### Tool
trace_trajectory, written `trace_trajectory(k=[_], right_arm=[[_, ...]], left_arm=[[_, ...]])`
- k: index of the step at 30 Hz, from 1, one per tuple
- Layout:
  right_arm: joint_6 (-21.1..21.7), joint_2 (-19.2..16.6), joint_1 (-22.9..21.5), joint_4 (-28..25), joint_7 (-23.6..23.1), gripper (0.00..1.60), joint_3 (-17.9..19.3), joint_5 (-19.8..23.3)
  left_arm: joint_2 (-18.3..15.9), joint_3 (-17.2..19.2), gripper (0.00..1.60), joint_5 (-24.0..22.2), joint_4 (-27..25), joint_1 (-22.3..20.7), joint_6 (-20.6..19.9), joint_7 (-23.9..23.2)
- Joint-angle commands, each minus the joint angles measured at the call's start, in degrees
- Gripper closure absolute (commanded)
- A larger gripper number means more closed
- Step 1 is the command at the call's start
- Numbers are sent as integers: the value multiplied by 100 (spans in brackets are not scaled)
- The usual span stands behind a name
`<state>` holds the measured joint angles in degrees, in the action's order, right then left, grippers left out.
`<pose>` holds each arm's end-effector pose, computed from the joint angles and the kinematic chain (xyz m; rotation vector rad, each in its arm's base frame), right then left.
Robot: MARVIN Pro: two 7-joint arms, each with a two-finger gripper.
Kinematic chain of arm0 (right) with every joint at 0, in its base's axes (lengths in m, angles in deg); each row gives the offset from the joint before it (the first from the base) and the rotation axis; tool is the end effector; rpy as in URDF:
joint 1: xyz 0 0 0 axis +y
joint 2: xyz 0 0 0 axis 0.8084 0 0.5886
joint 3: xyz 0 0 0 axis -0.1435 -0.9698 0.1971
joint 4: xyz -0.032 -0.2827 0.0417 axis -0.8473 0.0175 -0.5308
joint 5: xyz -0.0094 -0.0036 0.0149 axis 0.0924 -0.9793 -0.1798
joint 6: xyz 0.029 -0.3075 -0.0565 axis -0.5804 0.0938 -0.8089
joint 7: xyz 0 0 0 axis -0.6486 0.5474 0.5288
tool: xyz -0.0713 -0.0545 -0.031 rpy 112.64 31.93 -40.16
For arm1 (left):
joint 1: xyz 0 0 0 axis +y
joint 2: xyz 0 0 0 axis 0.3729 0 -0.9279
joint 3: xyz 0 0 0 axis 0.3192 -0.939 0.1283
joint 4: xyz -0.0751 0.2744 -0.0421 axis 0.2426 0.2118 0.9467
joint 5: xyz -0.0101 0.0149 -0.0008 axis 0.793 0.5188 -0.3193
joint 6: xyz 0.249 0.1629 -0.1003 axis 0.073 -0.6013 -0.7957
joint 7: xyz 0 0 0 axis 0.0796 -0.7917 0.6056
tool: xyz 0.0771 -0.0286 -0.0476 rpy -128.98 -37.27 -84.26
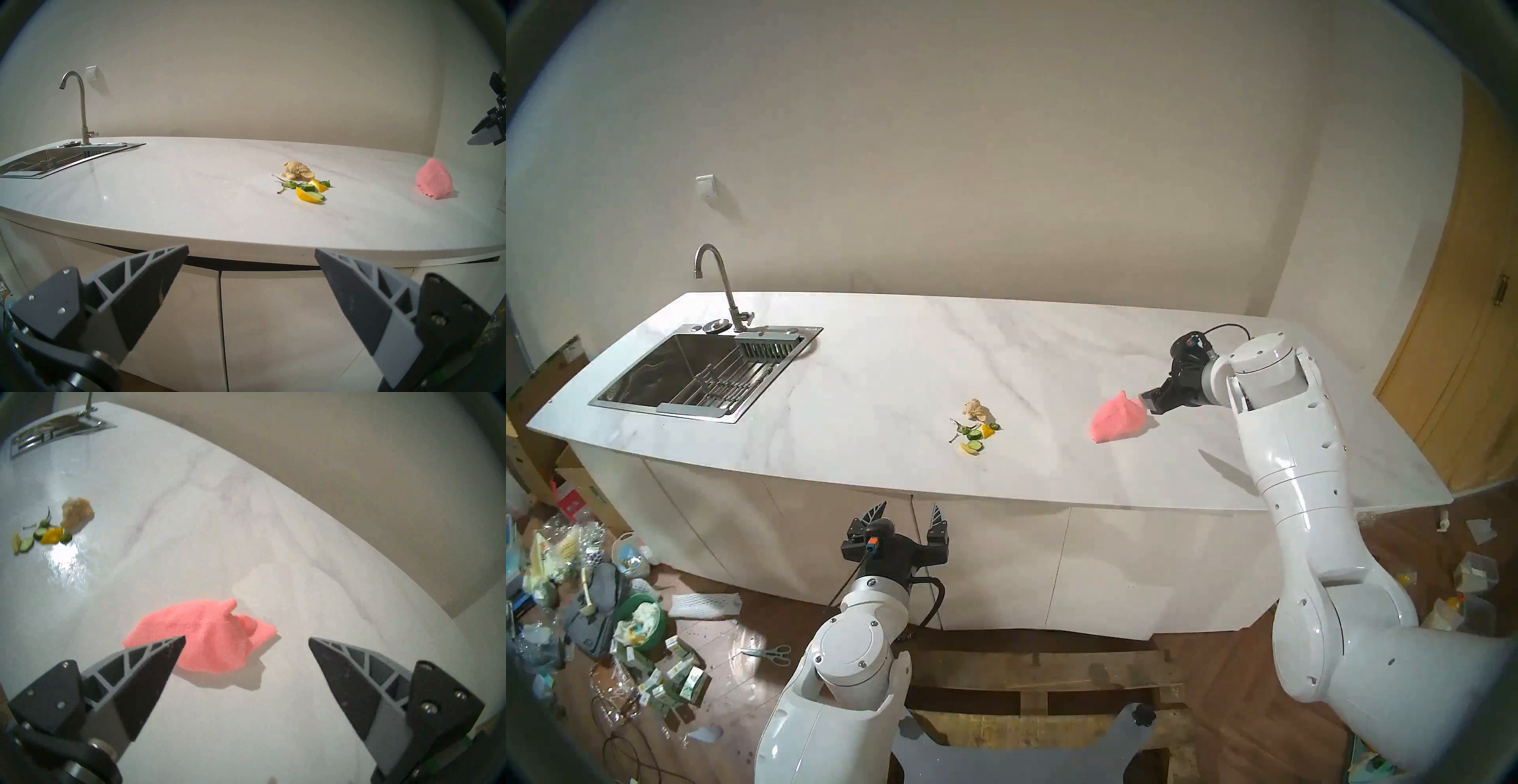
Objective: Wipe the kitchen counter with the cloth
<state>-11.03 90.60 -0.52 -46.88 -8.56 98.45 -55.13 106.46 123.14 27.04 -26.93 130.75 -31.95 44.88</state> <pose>0.5558 -0.0958 -0.1707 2.5318 0.8681 1.4917 0.3255 -0.0128 -0.3516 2.3520 0.0094 2.0651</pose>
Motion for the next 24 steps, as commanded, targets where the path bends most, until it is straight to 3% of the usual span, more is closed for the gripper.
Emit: trace_trajectory(k=[1,3,12,20,21,24], right_arm=[[253,494,463,-658,586,0,484,212],[212,648,668,-982,847,0,602,231],[-30,1252,1014,-1439,1689,0,1235,228],[-305,1691,1315,-1880,2380,0,1386,286],[-415,1946,1363,-1942,2832,0,1463,278],[-592,2018,1412,-1976,2895,0,1476,282]], left_arm=[[5,-9,0,1,-142,-53,44,-8],[5,-9,0,1,-146,-52,45,-8],[2,-10,0,0,-173,-38,50,-9],[0,-10,0,-2,-195,-25,48,-11],[-1,-9,0,-3,-199,-23,47,-12],[-2,-9,0,-4,-208,-17,46,-13]])
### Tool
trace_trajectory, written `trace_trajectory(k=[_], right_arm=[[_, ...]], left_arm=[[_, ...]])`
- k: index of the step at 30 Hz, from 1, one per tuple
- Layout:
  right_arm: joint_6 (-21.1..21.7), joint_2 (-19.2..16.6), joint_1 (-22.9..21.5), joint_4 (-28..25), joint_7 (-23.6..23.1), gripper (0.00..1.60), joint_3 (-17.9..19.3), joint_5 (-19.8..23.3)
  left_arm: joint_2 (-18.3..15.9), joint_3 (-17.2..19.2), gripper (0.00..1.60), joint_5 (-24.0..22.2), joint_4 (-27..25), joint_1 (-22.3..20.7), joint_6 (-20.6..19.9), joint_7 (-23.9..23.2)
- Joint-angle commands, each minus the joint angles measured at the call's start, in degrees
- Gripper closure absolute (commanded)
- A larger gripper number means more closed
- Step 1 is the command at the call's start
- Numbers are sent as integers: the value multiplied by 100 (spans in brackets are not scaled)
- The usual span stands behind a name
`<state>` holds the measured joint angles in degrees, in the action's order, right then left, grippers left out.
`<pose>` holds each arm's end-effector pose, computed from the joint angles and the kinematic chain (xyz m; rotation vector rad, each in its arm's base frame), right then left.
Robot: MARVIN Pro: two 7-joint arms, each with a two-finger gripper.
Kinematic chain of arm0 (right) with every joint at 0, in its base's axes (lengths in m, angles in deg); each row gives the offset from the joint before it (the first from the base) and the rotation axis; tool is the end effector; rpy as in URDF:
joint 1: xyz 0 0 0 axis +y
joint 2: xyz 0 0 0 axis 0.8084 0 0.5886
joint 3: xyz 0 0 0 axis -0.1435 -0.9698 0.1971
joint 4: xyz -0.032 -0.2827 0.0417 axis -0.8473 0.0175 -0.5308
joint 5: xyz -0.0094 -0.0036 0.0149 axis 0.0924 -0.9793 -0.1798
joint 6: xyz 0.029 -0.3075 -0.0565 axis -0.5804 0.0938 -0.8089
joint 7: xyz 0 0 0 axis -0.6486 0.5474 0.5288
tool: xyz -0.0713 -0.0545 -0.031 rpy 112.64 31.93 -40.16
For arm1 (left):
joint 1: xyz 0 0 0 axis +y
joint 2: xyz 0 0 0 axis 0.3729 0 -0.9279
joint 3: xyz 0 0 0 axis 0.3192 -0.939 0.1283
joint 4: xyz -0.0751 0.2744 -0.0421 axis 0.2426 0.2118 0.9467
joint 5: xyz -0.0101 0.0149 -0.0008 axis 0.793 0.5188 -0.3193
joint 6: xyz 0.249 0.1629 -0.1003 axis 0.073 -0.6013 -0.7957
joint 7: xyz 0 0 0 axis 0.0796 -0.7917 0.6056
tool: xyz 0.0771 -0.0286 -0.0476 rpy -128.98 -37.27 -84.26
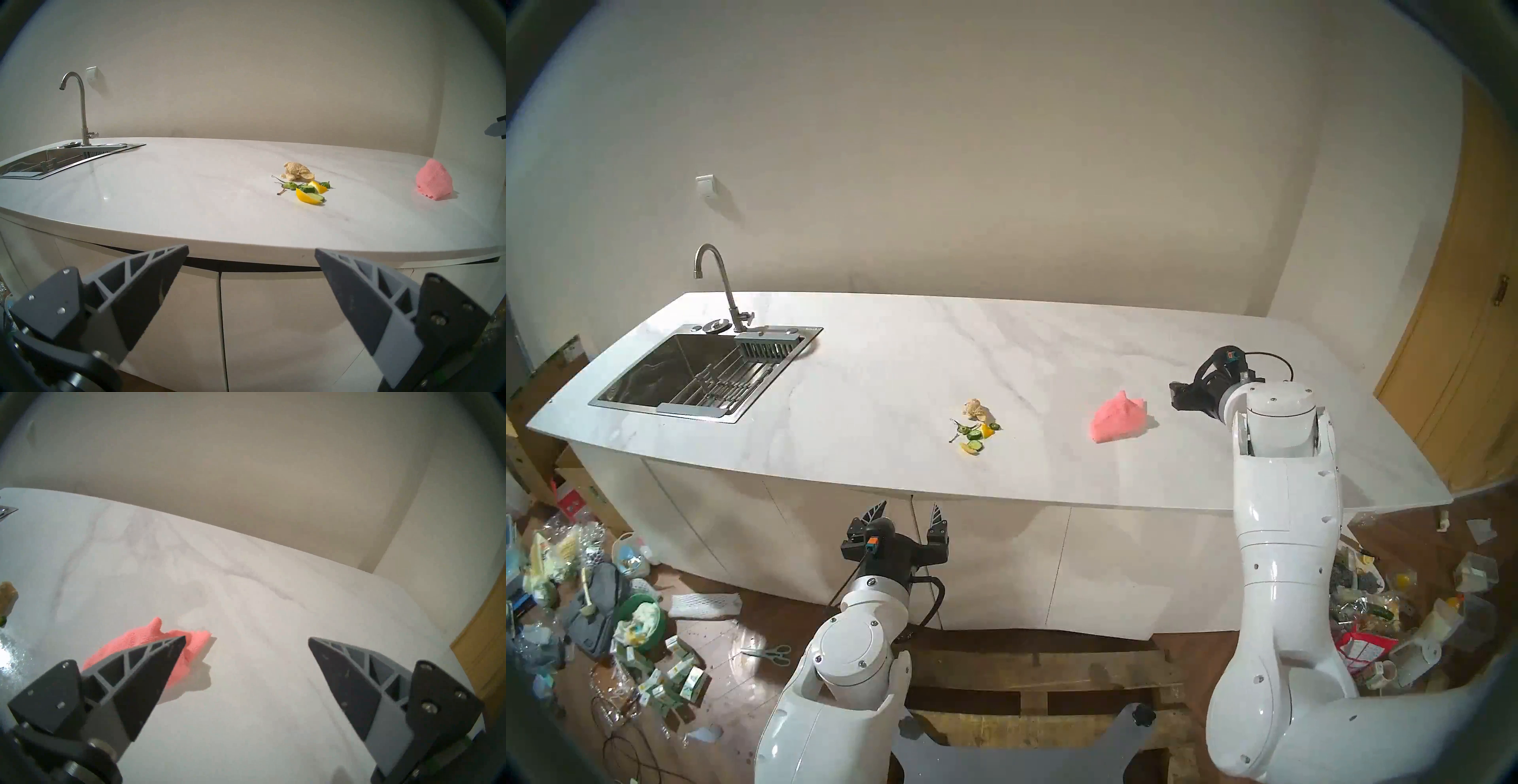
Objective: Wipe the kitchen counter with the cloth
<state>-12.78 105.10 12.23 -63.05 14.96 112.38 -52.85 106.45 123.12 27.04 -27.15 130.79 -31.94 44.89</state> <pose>0.5056 -0.1078 -0.1855 2.3366 0.1864 1.7445 0.3255 -0.0129 -0.3502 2.3483 0.0093 2.0686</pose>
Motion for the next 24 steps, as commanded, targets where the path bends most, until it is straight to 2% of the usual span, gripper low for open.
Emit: trace_trajectory(k=[1,4,8,24], right_arm=[[-488,633,148,-360,661,0,99,54],[-673,817,161,-350,968,0,153,30],[-875,888,186,-295,1310,0,121,97],[-1087,904,207,-222,1554,0,80,167]], left_arm=[[-1,-8,0,-4,-189,-19,45,-15],[-2,-8,0,-5,-195,-15,43,-15],[-3,-7,0,-6,-203,-11,39,-16],[-5,-8,0,-9,-211,-6,35,-17]])
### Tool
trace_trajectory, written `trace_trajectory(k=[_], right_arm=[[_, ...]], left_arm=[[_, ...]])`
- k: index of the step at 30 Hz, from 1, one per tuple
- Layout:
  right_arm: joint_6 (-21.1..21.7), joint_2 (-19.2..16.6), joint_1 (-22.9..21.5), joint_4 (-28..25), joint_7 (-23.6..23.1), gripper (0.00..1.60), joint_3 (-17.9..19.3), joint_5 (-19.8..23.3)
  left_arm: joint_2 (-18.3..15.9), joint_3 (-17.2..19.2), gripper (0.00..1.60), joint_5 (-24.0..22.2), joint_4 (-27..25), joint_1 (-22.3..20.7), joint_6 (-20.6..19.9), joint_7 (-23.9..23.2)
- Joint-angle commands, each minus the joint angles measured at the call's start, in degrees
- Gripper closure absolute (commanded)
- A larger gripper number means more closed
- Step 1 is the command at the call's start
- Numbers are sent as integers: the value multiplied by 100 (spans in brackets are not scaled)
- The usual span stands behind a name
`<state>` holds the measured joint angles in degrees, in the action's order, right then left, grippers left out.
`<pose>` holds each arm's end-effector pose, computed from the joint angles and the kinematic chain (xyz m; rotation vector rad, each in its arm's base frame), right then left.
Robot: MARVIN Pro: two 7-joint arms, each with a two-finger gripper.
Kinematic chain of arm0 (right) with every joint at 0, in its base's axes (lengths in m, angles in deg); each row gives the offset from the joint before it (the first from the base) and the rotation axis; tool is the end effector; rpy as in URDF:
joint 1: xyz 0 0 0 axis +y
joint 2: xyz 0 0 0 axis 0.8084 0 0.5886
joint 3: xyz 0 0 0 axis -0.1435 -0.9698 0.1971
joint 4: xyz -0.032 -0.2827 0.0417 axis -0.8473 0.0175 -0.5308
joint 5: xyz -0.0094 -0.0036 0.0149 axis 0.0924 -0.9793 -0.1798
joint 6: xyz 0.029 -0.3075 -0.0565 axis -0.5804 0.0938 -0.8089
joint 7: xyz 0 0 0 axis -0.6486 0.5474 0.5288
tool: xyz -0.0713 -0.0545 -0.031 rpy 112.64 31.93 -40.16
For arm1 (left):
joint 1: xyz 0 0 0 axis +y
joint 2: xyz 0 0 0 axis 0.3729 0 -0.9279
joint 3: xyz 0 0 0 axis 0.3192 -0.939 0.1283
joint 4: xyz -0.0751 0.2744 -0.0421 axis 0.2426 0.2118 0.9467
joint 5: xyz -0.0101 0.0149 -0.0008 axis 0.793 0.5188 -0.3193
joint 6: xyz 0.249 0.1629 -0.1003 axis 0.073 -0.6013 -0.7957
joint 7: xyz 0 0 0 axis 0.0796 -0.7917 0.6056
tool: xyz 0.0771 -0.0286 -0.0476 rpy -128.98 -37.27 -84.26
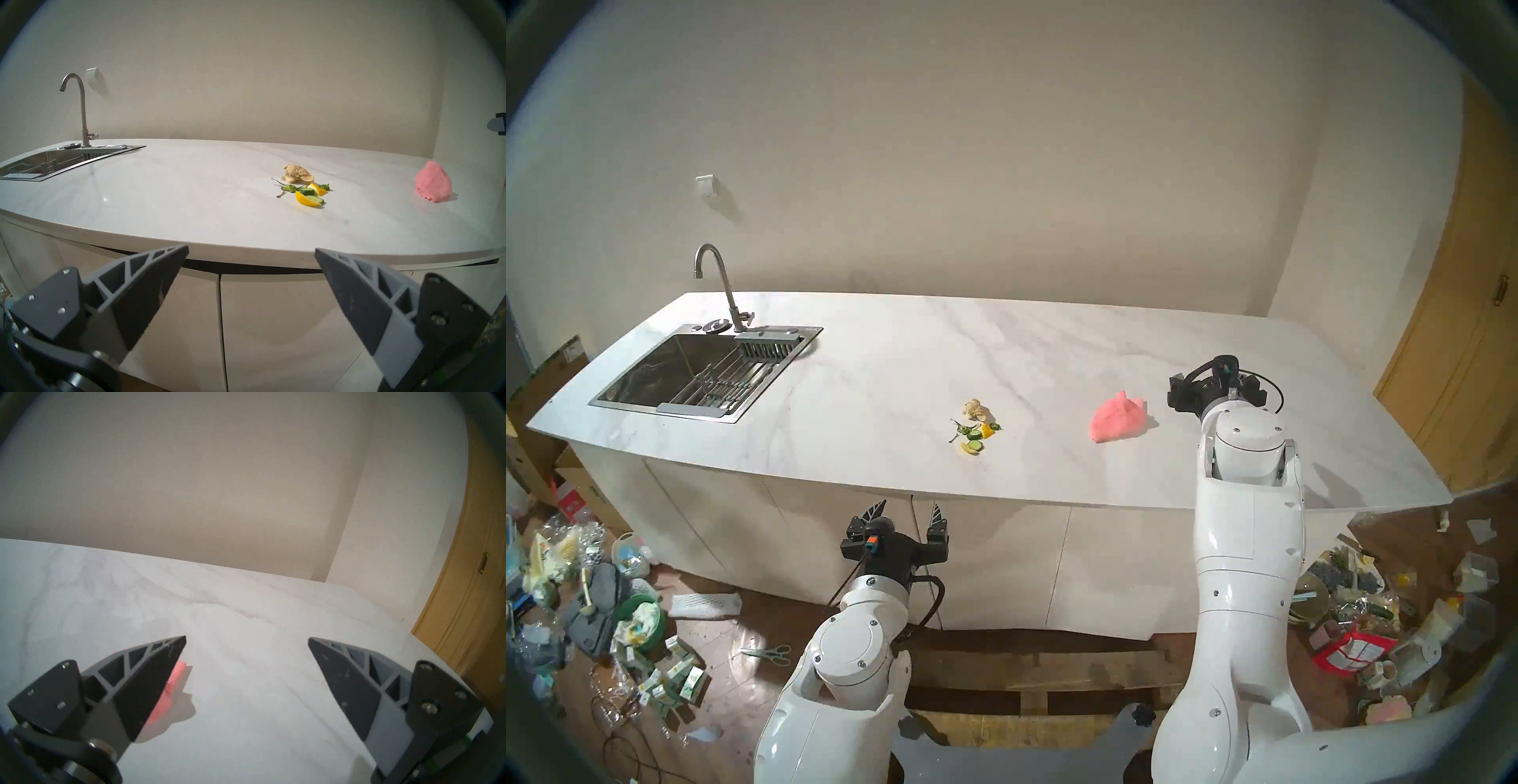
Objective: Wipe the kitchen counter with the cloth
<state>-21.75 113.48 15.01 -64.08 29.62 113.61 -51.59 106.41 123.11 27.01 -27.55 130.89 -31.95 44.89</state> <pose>0.4982 -0.0829 -0.1982 2.1557 -0.0568 1.8553 0.3254 -0.0130 -0.3480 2.3425 0.0093 2.0739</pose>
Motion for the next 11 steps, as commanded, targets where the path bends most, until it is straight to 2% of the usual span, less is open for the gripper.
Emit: trace_trajectory(k=[1,11], right_arm=[[-190,66,-72,-118,89,0,-42,41],[-203,59,-67,-114,112,0,-52,57]], left_arm=[[-2,-7,0,-6,-172,-16,36,-17],[-3,-7,0,-6,-172,-16,35,-17]])
